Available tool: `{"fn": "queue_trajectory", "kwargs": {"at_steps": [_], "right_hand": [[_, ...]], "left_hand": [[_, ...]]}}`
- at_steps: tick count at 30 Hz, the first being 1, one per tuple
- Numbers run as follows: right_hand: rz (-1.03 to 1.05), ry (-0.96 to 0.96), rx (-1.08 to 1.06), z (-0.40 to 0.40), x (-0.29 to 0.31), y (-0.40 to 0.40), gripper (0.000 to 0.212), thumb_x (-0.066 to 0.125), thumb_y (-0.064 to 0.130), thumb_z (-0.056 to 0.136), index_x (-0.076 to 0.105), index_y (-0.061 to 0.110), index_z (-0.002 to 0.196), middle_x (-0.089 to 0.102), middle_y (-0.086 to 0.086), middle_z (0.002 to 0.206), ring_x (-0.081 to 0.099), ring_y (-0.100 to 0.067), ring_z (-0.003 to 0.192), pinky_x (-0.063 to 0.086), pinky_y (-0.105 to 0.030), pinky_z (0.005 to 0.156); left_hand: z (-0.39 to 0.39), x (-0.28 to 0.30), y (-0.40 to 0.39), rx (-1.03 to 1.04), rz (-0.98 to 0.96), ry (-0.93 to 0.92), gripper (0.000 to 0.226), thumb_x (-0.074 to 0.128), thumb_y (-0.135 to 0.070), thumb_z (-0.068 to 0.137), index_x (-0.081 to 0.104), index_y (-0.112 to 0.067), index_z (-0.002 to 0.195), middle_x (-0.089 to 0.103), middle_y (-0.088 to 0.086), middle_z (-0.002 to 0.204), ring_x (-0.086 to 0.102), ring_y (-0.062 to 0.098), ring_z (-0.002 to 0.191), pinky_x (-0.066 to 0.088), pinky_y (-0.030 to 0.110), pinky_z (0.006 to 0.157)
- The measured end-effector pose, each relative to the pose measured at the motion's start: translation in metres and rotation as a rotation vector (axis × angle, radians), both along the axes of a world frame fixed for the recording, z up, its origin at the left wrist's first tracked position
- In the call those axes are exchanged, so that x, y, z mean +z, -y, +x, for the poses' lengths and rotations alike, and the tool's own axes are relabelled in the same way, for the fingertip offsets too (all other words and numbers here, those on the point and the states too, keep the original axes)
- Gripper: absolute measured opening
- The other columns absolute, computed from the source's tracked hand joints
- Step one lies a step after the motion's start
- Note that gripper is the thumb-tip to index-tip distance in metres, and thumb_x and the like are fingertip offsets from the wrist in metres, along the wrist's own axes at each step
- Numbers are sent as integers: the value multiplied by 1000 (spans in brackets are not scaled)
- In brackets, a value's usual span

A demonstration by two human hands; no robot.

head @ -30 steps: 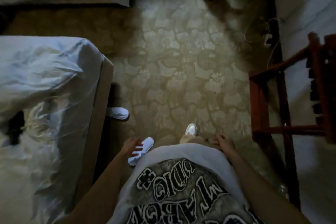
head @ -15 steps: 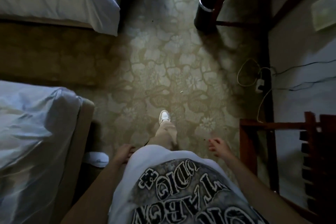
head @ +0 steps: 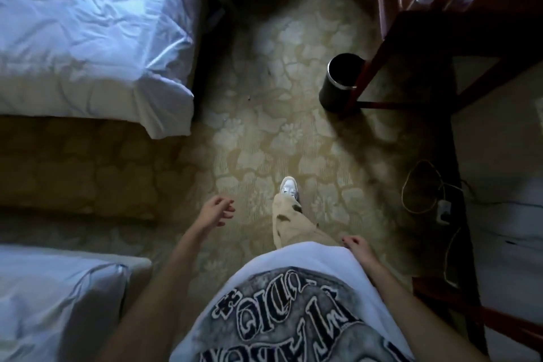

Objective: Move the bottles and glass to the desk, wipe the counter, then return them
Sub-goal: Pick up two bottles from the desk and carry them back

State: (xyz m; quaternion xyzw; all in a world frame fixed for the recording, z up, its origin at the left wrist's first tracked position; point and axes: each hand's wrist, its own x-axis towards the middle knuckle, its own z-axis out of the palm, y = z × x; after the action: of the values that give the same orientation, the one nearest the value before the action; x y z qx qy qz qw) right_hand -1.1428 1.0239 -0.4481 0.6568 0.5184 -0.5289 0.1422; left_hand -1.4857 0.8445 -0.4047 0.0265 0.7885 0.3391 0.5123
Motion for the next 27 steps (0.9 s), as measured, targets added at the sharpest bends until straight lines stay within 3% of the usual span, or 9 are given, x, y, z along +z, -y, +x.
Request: {"fn": "queue_trajectory", "kwargs": {"at_steps": [3, 8, 10, 13, 15, 18, 21, 24, 27], "right_hand": [[-28, -30, 88, -86, -6, -80, 27, 51, 20, 97, 63, -4, 103, 65, -25, 109, 60, -30, 90, 40, -32, 75], [18, -156, 74, -217, 18, -199, 12, 49, 24, 99, 58, 19, 94, 67, -14, 106, 60, -22, 82, 42, -28, 61], [68, -193, 84, -260, 33, -243, 11, 49, 26, 99, 57, 22, 94, 67, -9, 107, 62, -18, 81, 41, -26, 58], [114, -225, 61, -313, 44, -304, 17, 49, 26, 99, 59, 15, 107, 65, -4, 104, 62, -13, 80, 43, -26, 61], [129, -234, -6, -340, 47, -334, 21, 49, 26, 98, 60, 13, 111, 65, -4, 104, 62, -14, 82, 43, -26, 62], [132, -255, -173, -362, 39, -362, 21, 53, 24, 97, 58, 10, 112, 62, -6, 104, 61, -13, 81, 39, -25, 57], [163, -245, -376, -379, 39, -378, 31, 63, 25, 91, 56, 7, 116, 63, -12, 113, 60, -16, 84, 37, -20, 55], [285, -275, -648, -403, 54, -411, 51, 72, 18, 85, 48, 3, 128, 56, -15, 122, 58, -14, 86, 43, -18, 66], [480, -304, -854, -412, 84, -453, 66, 77, 17, 80, 39, 7, 133, 47, -6, 129, 53, -18, 110, 43, -25, 87]], "left_hand": [[-35, -17, -11, 150, -187, 101, 15, 53, -23, 97, 60, -10, 99, 63, 6, 80, 55, 16, 60, 34, 19, 48], [-87, -18, -45, 305, -312, 139, 26, 48, -15, 99, 55, -9, 74, 46, 3, 57, 39, 10, 35, 25, 14, 39], [-117, -13, -77, 254, -328, 126, 21, 47, -12, 99, 57, -4, 82, 42, 3, 53, 32, 6, 26, 22, 11, 33], [-178, -11, -148, 277, -241, 112, 13, 49, -12, 99, 57, -3, 93, 49, 7, 63, 41, 7, 29, 28, 12, 33], [-223, -20, -207, 244, -230, 92, 12, 50, -14, 99, 57, -4, 98, 57, 9, 72, 52, 14, 46, 36, 18, 41], [-284, -33, -299, 121, -155, 69, 19, 49, -17, 99, 61, -3, 103, 63, 11, 80, 55, 20, 61, 38, 24, 53], [-329, -19, -393, -51, -89, 55, 17, 48, -17, 99, 61, -10, 90, 63, 10, 78, 56, 19, 62, 40, 20, 49], [-371, -1, -504, -287, 34, 56, 15, 53, -17, 98, 58, -11, 86, 57, 8, 73, 50, 15, 55, 32, 16, 40], [-382, 24, -610, -568, 136, 13, 14, 62, -21, 94, 61, -8, 99, 62, 8, 82, 56, 18, 62, 43, 21, 49]]}}
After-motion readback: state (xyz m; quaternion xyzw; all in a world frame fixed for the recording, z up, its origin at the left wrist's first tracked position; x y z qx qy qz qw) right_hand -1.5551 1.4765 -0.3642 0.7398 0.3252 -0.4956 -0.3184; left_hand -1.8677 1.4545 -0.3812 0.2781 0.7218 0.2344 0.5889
